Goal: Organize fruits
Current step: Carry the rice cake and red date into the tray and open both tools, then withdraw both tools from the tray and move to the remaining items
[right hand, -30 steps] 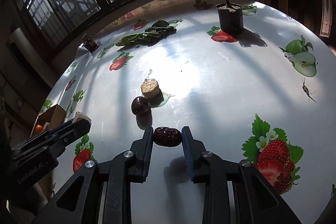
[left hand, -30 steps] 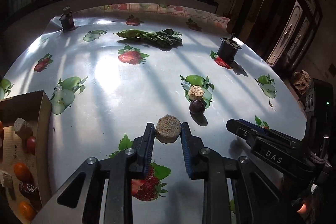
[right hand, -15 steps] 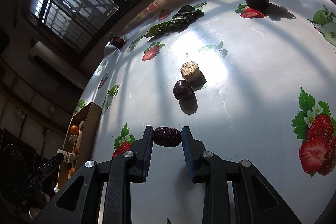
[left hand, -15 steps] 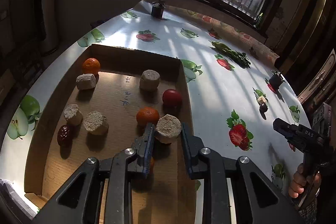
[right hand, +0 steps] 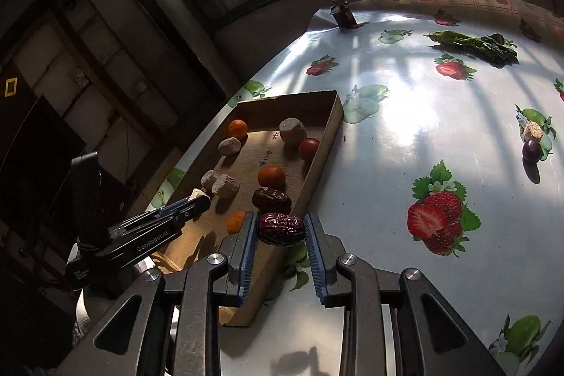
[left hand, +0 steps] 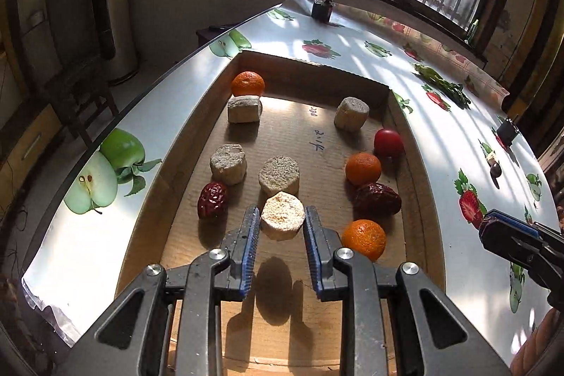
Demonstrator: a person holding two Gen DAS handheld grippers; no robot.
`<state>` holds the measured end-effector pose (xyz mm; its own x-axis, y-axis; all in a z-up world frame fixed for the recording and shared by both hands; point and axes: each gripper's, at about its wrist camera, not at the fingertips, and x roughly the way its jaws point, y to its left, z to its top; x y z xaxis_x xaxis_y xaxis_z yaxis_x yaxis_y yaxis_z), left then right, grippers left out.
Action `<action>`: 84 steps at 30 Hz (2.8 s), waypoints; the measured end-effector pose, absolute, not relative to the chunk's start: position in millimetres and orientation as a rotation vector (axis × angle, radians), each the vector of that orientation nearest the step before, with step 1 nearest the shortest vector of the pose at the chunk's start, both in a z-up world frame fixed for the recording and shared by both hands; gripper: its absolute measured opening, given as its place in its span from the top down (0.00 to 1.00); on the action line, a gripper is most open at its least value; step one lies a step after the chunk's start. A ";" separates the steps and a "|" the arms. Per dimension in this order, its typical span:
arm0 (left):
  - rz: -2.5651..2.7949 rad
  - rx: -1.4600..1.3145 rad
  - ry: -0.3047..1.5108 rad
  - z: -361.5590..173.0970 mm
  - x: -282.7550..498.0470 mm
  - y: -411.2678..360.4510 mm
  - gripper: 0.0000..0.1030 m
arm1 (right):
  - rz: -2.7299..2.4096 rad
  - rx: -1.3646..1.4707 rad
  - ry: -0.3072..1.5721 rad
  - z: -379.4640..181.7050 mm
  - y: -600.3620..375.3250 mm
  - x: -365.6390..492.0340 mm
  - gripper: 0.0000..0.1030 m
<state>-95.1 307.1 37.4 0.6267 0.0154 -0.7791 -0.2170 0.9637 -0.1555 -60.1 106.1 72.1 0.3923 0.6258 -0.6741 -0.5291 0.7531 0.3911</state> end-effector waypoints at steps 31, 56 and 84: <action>0.258 -0.231 0.766 68.3 -125.0 324.7 0.51 | 0.665 -0.257 0.829 43.4 200.4 -100.3 0.55; 0.129 -0.088 0.747 91.7 -120.1 236.0 0.39 | 0.443 -0.077 0.805 70.5 49.8 -84.0 0.48; -0.051 -0.089 0.847 67.1 -86.3 174.1 0.36 | 0.241 0.384 0.872 49.0 -106.9 84.4 0.49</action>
<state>-86.3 174.1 67.1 0.6613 -0.0807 -0.7458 0.0096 0.9950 -0.0992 84.4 -106.9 49.0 0.6229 0.3582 -0.6955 -0.0494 0.9053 0.4219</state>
